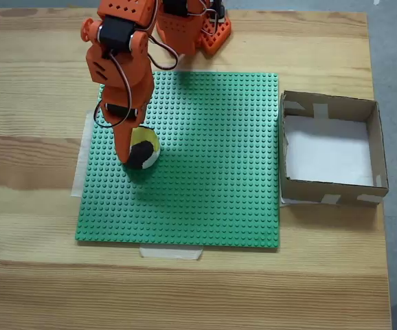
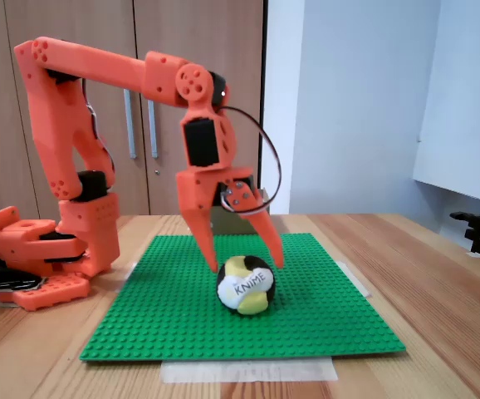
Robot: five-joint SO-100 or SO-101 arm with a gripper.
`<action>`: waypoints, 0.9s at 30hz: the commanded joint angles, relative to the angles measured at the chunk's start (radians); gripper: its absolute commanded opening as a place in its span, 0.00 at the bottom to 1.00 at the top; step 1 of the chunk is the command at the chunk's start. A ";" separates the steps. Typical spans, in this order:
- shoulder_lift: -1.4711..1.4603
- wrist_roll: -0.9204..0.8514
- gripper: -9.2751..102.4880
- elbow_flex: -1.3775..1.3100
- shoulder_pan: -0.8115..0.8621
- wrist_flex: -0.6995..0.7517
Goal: Pick the ball and put it in the box.
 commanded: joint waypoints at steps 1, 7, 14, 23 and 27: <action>0.006 0.000 0.45 -0.002 -0.009 -0.029; 0.003 0.003 0.45 0.032 -0.018 -0.078; 0.003 0.012 0.44 0.055 -0.026 -0.114; 0.003 0.018 0.40 0.100 -0.028 -0.186; 0.003 0.025 0.38 0.107 -0.026 -0.224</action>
